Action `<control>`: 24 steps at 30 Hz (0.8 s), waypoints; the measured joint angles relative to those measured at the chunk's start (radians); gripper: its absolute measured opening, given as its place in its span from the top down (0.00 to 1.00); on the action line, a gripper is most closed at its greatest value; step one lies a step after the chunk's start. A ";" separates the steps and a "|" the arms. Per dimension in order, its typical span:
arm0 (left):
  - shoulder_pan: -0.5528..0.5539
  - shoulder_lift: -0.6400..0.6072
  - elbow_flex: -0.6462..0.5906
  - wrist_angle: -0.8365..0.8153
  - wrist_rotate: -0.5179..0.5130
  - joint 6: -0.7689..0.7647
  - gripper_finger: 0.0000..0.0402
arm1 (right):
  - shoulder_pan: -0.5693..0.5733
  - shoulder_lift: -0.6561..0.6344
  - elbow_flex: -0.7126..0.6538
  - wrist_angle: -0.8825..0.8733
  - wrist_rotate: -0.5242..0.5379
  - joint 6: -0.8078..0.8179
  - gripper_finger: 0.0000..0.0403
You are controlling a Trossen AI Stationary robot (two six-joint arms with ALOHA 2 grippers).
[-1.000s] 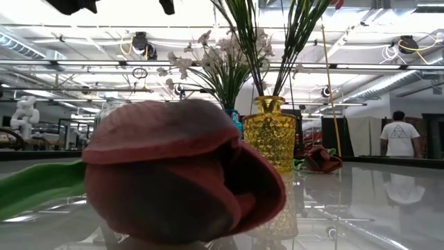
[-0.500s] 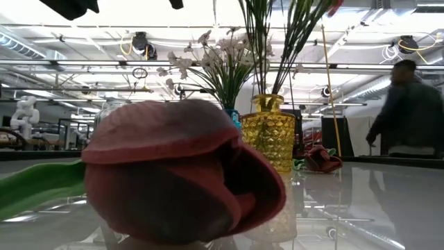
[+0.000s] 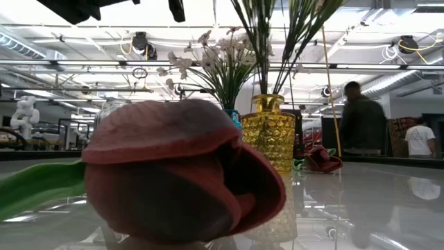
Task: Sort flowers into vase by color
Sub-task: Put the pink flowers into the yellow vase
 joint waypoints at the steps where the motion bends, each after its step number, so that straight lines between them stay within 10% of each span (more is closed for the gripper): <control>1: 0.000 0.009 0.000 0.006 0.000 -0.005 0.97 | 0.000 0.000 0.000 0.000 0.000 0.000 0.50; 24: 0.006 0.001 0.000 -0.040 -0.003 0.015 0.97 | 0.000 0.000 0.000 0.001 -0.002 -0.004 0.50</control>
